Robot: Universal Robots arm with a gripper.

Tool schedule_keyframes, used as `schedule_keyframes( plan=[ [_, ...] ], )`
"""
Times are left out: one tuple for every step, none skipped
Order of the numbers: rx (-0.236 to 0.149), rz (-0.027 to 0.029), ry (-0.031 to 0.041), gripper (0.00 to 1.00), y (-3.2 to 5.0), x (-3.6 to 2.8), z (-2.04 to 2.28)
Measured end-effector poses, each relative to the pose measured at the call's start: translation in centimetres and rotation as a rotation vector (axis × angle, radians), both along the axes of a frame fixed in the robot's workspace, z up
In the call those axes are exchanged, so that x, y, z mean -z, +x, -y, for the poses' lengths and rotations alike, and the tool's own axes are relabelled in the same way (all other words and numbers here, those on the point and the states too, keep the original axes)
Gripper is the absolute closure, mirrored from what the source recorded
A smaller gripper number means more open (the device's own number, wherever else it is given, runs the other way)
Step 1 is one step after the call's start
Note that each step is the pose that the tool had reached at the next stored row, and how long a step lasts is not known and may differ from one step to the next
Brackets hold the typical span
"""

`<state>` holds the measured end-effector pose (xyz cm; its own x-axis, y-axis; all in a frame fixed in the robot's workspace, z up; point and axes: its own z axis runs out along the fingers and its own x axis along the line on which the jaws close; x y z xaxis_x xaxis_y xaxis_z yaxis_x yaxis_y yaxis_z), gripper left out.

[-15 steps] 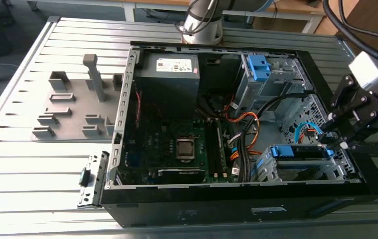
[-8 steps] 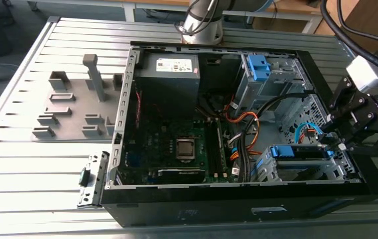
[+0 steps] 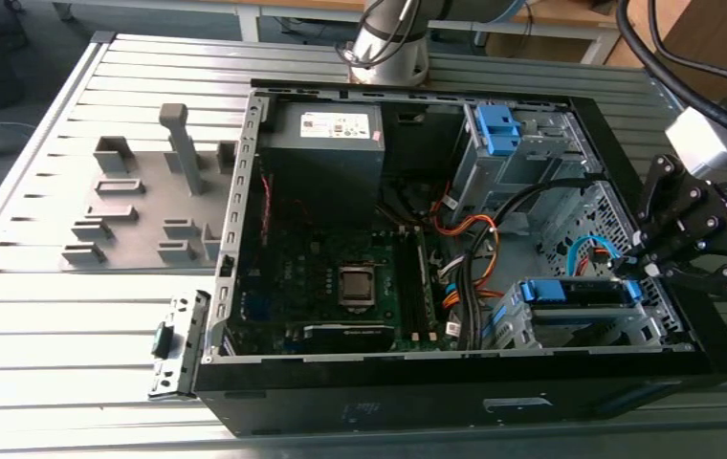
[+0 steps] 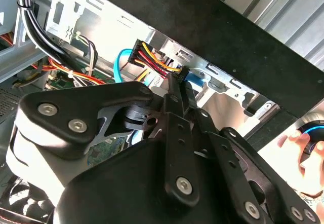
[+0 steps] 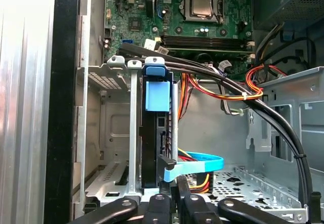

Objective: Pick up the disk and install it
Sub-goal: 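Insert the first disk wire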

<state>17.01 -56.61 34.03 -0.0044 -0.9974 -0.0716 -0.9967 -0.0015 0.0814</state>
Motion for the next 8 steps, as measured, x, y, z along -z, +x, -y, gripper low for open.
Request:
schedule_keyframes(
  plan=[
    [0.000,0.0000,-0.0001,0.84,0.00,0.00,0.00],
    [0.000,0.0000,-0.0001,0.84,0.00,0.00,0.00],
    [0.000,0.0000,-0.0001,0.84,0.00,0.01,0.00],
    [0.000,0.0000,0.0000,0.84,0.00,0.01,0.00],
    [0.000,0.0000,-0.0001,0.84,0.00,0.01,0.00],
    [0.000,0.0001,-0.0001,0.84,-0.01,0.01,0.00],
    [0.000,0.0002,0.0001,0.84,-0.11,0.02,-0.01],
    [0.000,0.0002,0.0003,0.84,-0.31,0.03,-0.04]
  ],
)
